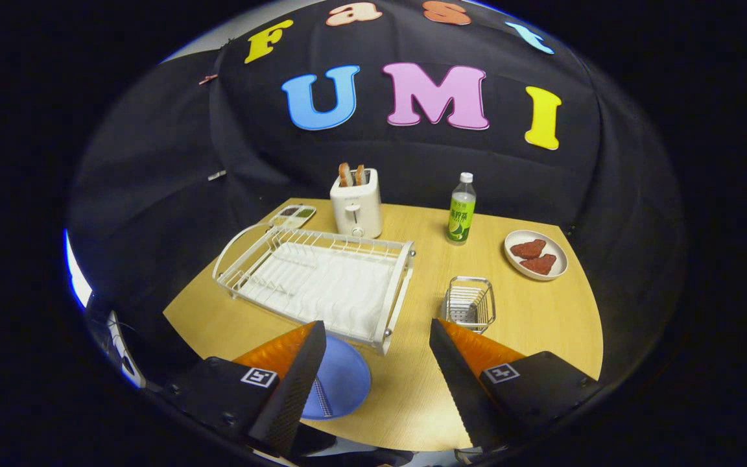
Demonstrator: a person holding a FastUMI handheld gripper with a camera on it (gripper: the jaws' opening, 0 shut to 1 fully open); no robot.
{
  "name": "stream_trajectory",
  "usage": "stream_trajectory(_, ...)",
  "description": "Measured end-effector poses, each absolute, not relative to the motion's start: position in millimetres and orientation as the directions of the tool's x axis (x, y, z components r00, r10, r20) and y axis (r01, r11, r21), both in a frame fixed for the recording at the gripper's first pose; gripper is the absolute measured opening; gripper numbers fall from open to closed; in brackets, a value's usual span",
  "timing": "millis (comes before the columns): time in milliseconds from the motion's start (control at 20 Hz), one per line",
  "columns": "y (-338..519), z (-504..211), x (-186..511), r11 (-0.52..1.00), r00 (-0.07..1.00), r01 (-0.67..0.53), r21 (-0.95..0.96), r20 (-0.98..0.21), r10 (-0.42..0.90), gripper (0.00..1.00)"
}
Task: Take the plate from the dish rack, then take the spoon from the basket and place it into the plate.
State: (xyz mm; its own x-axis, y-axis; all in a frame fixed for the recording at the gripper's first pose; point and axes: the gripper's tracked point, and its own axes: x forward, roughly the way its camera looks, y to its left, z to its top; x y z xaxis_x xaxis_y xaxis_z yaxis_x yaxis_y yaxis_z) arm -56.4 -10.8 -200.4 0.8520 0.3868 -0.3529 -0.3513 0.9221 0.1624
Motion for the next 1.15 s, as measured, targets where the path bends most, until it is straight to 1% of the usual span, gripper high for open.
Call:
stream_trajectory(300, -55, -159, -41, 0.953, 0.915, -0.257, 0.160, -0.276, 0.293, 0.99)
stream_trajectory(500, -86, -137, -39, 0.982, 0.959, -0.170, 0.083, -0.216, 0.184, 0.99)
stream_trajectory(650, -100, -117, -41, 0.992, 0.982, -0.117, 0.051, -0.146, 0.123, 0.99)
stream_trajectory(850, -102, -103, -45, 0.993, 0.990, -0.098, 0.069, -0.097, 0.104, 0.99)
stream_trajectory(1150, -102, -109, -42, 0.994, 0.988, -0.101, 0.044, -0.114, 0.106, 0.98)
